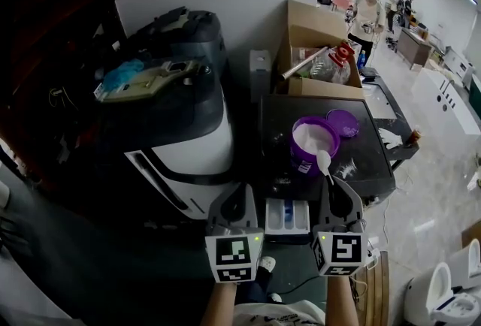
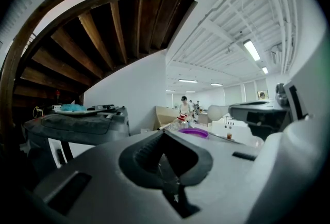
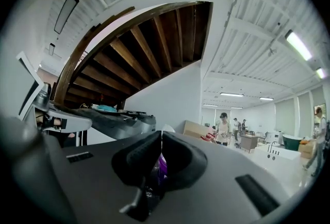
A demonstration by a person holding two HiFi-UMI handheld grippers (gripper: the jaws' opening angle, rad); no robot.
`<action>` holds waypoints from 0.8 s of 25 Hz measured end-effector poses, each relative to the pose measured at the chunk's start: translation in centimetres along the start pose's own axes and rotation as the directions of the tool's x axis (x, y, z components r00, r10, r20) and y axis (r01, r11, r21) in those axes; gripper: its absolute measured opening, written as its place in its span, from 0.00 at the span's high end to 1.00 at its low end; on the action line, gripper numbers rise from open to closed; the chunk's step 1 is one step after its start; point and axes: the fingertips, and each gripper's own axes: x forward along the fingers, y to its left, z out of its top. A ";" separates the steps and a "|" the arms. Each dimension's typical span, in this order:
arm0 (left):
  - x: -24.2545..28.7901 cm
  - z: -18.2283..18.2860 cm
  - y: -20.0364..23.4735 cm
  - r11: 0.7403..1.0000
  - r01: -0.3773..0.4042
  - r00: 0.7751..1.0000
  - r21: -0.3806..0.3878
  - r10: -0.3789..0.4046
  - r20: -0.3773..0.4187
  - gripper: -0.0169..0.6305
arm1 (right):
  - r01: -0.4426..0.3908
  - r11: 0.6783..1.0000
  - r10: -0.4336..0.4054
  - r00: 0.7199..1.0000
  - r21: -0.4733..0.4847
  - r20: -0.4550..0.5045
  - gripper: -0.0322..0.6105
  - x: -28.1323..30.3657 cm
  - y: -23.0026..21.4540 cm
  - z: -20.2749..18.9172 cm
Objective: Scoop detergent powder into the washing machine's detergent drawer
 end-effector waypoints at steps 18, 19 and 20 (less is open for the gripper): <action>-1.1 3.4 1.0 0.999 -0.042 0.996 0.032 0.039 0.074 0.97 | -0.024 0.998 0.020 0.998 0.060 0.066 0.92 -0.2 0.0 3.1; -1.2 3.5 1.0 0.999 -0.041 0.996 0.033 0.039 0.076 0.97 | -0.026 0.998 0.022 0.997 0.065 0.067 0.92 -0.3 -0.1 3.1; -1.2 3.5 0.9 0.999 -0.040 0.996 0.034 0.037 0.077 0.97 | -0.027 0.997 0.022 0.997 0.068 0.069 0.92 -0.3 -0.1 3.2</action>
